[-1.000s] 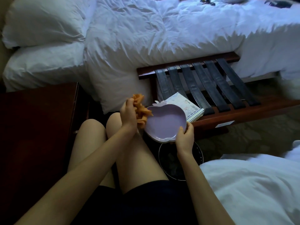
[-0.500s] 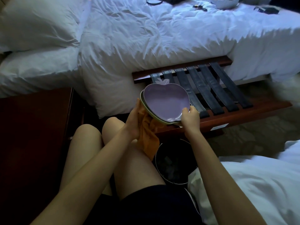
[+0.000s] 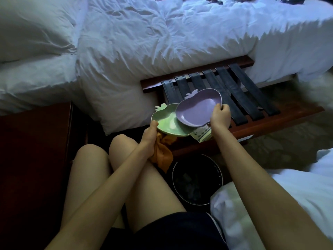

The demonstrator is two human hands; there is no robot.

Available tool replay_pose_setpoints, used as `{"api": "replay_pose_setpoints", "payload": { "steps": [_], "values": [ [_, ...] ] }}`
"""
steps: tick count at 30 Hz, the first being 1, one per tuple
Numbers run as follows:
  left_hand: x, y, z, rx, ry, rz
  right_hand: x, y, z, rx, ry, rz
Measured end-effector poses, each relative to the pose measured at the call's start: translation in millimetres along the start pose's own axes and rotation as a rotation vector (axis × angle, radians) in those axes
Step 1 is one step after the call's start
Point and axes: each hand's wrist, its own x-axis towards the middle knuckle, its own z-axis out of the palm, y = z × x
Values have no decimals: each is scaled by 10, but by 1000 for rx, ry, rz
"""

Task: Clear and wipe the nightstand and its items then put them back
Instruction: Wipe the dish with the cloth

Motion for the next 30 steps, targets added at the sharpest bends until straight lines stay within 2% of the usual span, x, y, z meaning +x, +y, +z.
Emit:
{"api": "replay_pose_setpoints", "payload": {
  "steps": [4,12,15,22,25,28,30],
  "values": [
    [110,-1,-152,8,125,78,176,6,29,62,-56,151],
    [153,35,-285,-77,191,124,347,147,68,-350,-84,79],
    [145,52,-291,-26,216,135,359,172,80,-484,-83,21],
    [66,78,-186,-42,127,106,348,235,164,-759,-154,-167],
    [59,62,-197,-59,140,81,313,232,166,-771,-160,-187],
    [78,48,-215,-64,161,67,226,216,181,-776,-141,-327],
    [77,34,-217,-68,169,65,93,154,244,-621,-153,-416]
  ]
}}
